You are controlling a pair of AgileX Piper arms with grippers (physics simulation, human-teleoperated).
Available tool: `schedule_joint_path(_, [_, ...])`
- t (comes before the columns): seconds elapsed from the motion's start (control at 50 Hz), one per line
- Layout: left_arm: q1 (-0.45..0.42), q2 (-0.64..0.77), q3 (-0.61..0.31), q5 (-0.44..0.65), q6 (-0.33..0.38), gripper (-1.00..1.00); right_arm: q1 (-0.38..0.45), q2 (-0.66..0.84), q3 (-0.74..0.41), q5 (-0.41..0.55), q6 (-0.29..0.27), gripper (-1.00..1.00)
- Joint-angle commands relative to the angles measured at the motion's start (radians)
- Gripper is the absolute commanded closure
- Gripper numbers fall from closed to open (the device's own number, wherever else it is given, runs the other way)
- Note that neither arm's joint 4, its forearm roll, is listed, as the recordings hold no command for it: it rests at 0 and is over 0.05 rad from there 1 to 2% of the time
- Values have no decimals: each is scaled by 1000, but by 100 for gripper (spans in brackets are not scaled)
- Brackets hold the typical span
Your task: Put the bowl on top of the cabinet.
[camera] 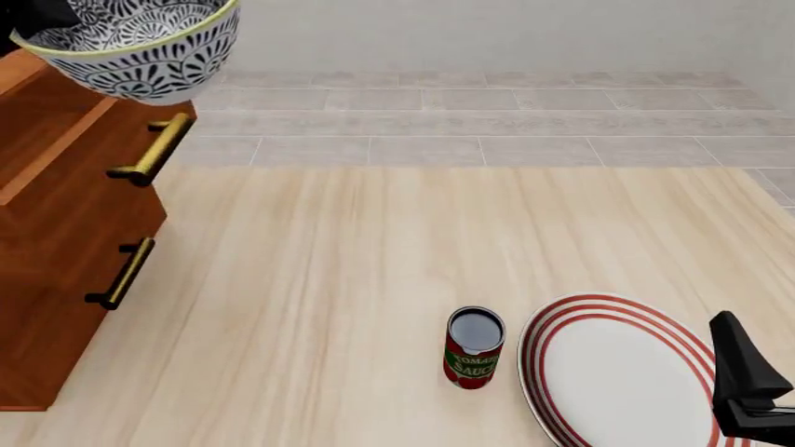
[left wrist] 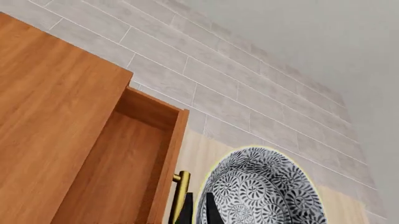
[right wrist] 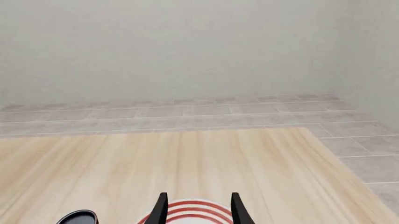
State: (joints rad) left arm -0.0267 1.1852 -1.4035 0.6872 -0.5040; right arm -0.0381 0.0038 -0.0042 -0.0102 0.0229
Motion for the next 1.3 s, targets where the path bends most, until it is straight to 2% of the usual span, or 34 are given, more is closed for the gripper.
schedule_joint_path(0.02, [56,-24,-1,13,14,100,1,0,0,0,1,-100])
schedule_joint_path(0.3, [111,-39,-33,43,10,100,2,0,-2,2,3,-100])
schedule_joint_path(0.76, [210,-49,-13,35,15,100,2,0,-1,1,3,-100])
schedule_joint_path(0.84, [236,-51,-30,50,38,100,2,-1,1,0,3,-100])
schedule_joint_path(1.04, [262,-61,-49,66,39,100,3,0,2,-2,3,-100])
schedule_joint_path(1.1, [271,-49,-96,104,39,100,2,0,1,-2,3,-100])
schedule_joint_path(1.3, [310,-53,-97,108,39,100,2,1,1,-2,5,-100])
